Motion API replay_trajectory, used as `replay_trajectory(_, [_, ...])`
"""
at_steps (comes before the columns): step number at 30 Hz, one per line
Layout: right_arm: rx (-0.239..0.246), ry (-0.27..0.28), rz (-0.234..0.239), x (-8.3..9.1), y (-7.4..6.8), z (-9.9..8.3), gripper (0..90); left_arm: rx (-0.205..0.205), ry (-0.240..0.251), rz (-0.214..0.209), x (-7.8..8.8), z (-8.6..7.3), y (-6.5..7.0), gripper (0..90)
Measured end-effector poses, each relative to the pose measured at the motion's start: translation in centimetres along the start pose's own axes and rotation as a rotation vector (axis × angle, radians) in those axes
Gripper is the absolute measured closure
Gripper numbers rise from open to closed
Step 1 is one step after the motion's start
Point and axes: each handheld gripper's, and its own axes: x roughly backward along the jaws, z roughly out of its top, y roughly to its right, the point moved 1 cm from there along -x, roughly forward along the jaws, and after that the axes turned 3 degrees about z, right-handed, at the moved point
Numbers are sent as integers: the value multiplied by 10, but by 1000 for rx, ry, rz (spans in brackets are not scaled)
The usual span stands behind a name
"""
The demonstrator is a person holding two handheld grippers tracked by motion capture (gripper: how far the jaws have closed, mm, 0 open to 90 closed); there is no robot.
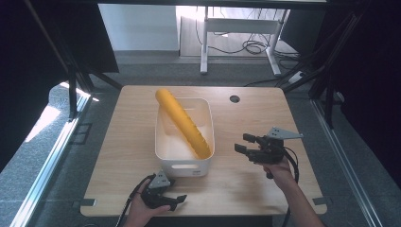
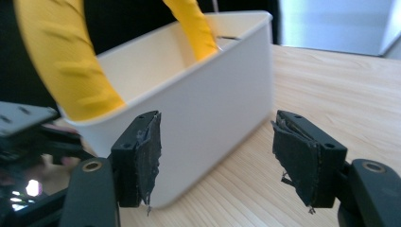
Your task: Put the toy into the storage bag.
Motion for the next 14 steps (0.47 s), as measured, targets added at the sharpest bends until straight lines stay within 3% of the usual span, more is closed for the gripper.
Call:
replay_trajectory(2, [-10, -32, -13, -1, 4, -9, 331, -1, 3, 1, 1, 0, 0, 256])
replay_trajectory(10, [2, -23, -20, -2, 3, -12, 328, 1, 5, 4, 2, -1, -2, 256])
replay_trajectory(14, [11, -62, -39, -7, 3, -22, 318, 2, 7, 4, 2, -1, -2, 256])
